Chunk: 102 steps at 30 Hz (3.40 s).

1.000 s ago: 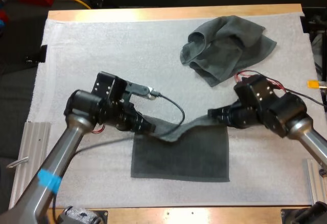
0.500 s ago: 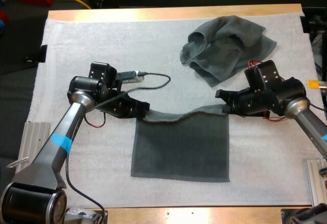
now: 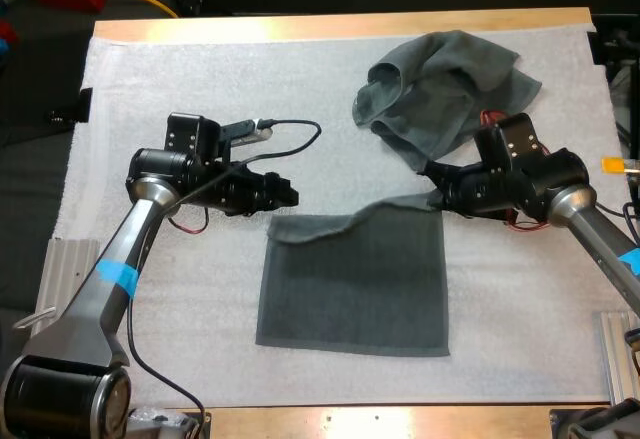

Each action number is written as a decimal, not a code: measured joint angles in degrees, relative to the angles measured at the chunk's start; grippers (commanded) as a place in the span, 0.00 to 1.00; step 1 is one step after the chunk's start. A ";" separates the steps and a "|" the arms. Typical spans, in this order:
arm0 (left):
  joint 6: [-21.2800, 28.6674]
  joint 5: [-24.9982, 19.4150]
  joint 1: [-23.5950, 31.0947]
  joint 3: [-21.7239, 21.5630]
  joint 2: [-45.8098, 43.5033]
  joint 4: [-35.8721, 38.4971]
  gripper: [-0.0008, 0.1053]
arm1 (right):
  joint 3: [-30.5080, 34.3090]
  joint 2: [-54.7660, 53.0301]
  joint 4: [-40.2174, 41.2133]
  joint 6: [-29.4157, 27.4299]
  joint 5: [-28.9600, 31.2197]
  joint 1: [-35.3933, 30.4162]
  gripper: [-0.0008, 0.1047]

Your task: Pick towel from pile, fold and stack

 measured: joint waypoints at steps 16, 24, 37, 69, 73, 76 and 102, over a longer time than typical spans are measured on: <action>7.77 -0.18 0.00 0.00 -0.87 6.87 0.65 | 0.00 -1.70 0.01 -12.99 0.13 0.89 0.73; 12.15 -1.35 0.00 0.00 -7.80 9.99 0.65 | 0.00 -5.51 4.12 -19.66 3.49 5.24 0.73; 14.12 -5.78 0.00 0.00 -25.07 15.71 0.65 | 0.00 -11.37 9.12 -21.00 8.68 12.97 0.42; 14.12 -5.91 0.00 0.00 -46.52 31.57 0.65 | 3.84 -15.38 8.91 -20.18 20.95 29.40 0.02; 14.12 -5.91 0.00 0.00 -46.52 31.82 0.65 | 6.09 -15.36 6.24 -20.14 20.72 29.40 0.02; 14.12 -5.91 0.00 0.00 -46.52 31.87 0.65 | 6.25 -13.23 3.94 -20.14 20.59 29.40 0.02; 14.12 -4.35 0.00 0.00 -46.52 31.87 0.65 | 6.31 6.77 -9.71 -19.98 15.86 25.70 0.02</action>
